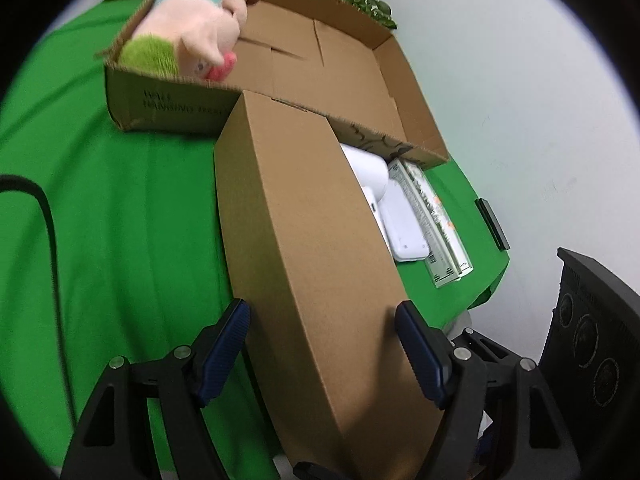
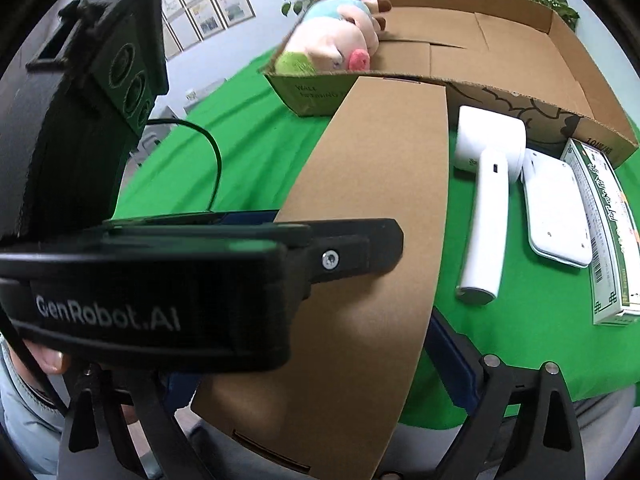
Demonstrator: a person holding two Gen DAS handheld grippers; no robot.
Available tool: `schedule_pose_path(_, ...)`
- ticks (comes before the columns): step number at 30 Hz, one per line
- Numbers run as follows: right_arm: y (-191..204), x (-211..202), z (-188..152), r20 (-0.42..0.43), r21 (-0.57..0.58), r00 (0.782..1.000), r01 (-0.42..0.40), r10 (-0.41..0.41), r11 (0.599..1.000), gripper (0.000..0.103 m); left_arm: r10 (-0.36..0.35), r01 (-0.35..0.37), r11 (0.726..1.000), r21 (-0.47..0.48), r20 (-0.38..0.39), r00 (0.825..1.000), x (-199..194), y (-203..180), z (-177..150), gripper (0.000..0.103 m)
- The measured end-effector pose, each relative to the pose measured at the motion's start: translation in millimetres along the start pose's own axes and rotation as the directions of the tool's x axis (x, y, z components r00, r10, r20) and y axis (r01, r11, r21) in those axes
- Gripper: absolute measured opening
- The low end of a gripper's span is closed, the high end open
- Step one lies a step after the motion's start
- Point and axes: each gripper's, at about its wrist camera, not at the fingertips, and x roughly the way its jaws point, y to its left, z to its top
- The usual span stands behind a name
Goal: Organize objects
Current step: 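Lift the flat brown box and carry it over the open box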
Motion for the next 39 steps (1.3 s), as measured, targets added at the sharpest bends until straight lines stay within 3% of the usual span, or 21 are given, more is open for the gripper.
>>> schedule_pose_path(6, 11, -39, 9, 0.116, -0.025, 0.993, 0.002, 0.0, 1.0, 0.096, 0.016, -0.024, 0.996, 0.085, 0.084, 0.996, -33, -31, 18, 0.075)
schedule_pose_path(10, 8, -73, 26, 0.214, -0.046, 0.976, 0.047, -0.036, 0.998, 0.094, 0.004, -0.031, 0.987, 0.158, 0.171, 0.985, -51, -62, 44, 0.075)
schedule_pose_path(15, -5, -118, 57, 0.338, -0.073, 0.939, 0.092, -0.062, 0.993, 0.093, -0.012, -0.05, 0.97, 0.24, 0.25, 0.968, -65, -100, 80, 0.075)
schedule_pose_path(20, -22, -147, 111, 0.44, -0.097, 0.896, 0.117, -0.063, 0.988, 0.093, -0.025, -0.078, 0.955, 0.287, 0.34, 0.94, -75, -131, 126, 0.072)
schedule_pose_path(28, -27, -174, 181, 0.536, -0.139, 0.843, 0.132, -0.038, 0.982, 0.093, -0.024, -0.129, 0.934, 0.333, 0.418, 0.908, -97, -150, 189, 0.072)
schedule_pose_path(34, -22, -172, 231, 0.544, -0.16, 0.839, 0.132, -0.024, 0.978, 0.093, -0.017, -0.136, 0.935, 0.327, 0.426, 0.904, -94, -138, 228, 0.072)
schedule_pose_path(39, -38, -142, 270, 0.514, -0.159, 0.857, 0.11, -0.013, 0.981, 0.093, 0.0, -0.131, 0.941, 0.312, 0.386, 0.923, -70, -115, 251, 0.072)
